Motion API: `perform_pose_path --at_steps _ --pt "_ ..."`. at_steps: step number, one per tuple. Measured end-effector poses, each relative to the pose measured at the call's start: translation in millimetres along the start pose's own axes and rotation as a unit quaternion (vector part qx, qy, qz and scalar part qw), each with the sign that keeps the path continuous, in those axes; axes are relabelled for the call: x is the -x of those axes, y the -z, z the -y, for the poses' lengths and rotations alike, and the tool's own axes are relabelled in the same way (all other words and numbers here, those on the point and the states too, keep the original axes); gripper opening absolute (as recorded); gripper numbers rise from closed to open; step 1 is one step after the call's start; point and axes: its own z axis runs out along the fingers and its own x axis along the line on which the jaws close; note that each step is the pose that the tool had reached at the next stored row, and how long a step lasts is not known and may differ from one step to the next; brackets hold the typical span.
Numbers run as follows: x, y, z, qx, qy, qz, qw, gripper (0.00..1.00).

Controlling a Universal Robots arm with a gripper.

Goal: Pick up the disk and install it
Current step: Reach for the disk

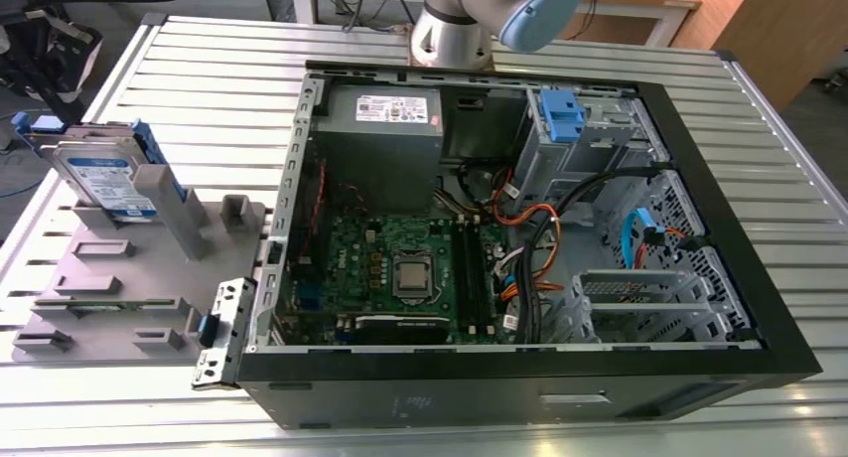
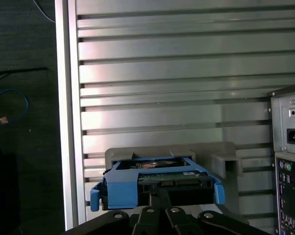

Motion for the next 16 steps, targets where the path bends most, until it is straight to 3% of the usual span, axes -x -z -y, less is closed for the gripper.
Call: perform_pose_path --at_steps 7,14,16 --pt "0.1 -0.9 0.0 -0.0005 0.0 -0.0001 1.0 0.11" --pt "0.0 -5.3 0.2 -0.0098 0.001 -0.0002 0.99995 0.11" --pt "0.0 -5.5 0.2 -0.0099 0.001 -0.0003 0.99995 0.11"
